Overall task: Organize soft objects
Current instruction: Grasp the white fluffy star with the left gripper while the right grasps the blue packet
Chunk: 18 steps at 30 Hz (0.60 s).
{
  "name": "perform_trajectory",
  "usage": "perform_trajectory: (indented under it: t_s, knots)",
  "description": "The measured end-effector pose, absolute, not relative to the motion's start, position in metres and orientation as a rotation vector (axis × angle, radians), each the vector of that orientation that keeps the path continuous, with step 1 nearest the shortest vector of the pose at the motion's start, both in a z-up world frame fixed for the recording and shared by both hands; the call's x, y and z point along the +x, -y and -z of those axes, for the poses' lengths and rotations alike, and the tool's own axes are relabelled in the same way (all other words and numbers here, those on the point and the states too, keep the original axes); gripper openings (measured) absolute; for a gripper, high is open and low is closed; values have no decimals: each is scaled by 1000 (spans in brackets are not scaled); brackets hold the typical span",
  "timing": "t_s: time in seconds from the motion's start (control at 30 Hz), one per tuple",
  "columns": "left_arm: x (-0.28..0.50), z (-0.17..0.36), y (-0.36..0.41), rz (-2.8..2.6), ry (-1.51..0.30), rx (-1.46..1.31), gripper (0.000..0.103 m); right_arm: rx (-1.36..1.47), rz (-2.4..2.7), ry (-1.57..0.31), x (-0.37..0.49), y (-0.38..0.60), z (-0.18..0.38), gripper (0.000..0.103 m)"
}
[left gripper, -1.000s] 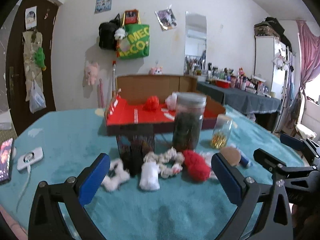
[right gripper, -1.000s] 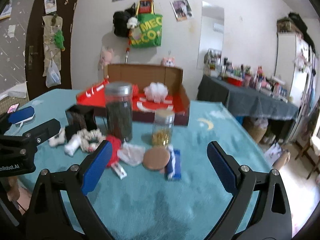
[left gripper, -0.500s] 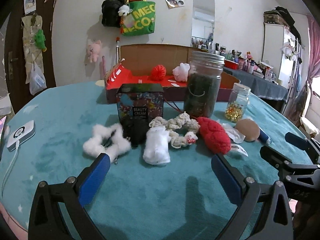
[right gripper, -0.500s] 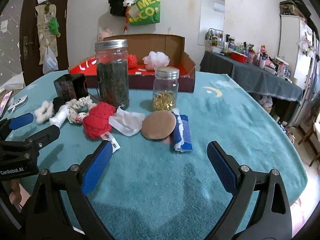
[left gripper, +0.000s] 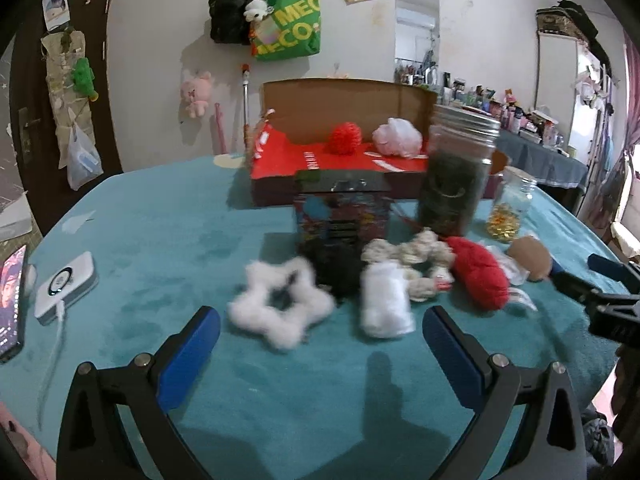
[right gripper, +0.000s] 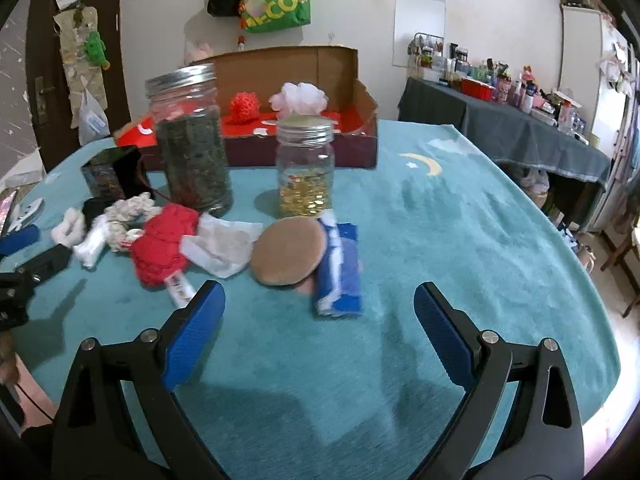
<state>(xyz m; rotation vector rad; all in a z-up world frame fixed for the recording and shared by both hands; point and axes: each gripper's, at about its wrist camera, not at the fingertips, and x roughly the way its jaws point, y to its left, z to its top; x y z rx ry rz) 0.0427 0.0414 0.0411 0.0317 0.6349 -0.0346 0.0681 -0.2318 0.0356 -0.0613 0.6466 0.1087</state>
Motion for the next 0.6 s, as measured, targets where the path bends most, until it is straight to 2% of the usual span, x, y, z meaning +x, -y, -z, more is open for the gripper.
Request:
perform_trajectory:
  t_s: [0.27, 0.33, 0.37, 0.4, 0.43, 0.47, 0.5, 0.53, 0.57, 0.6]
  knots:
    - [72, -40, -69, 15, -705, 44, 103, -56, -119, -718, 94, 252, -33, 97]
    - [80, -34, -72, 30, -745, 45, 99, -31, -142, -737, 101, 256, -32, 93]
    - [87, -30, -72, 57, -785, 39, 90, -16, -163, -751, 104, 258, -30, 89]
    - [90, -27, -71, 73, -812, 36, 77, -3, -184, -766, 107, 259, -29, 76]
    - [94, -22, -70, 93, -843, 37, 71, 4, -199, -777, 109, 259, -28, 65]
    - [96, -20, -69, 102, -859, 45, 69, 9, -214, -788, 110, 259, -27, 61]
    - [95, -21, -68, 106, -845, 55, 62, 4, -224, -790, 110, 258, -27, 52]
    - [95, -22, -67, 123, -840, 64, 61, -5, -230, -788, 110, 257, -27, 34]
    - [95, -22, -66, 129, -839, 68, 60, -5, -245, -791, 110, 257, -27, 26]
    - [94, -23, -66, 130, -837, 69, 58, 2, -253, -794, 110, 258, -27, 24]
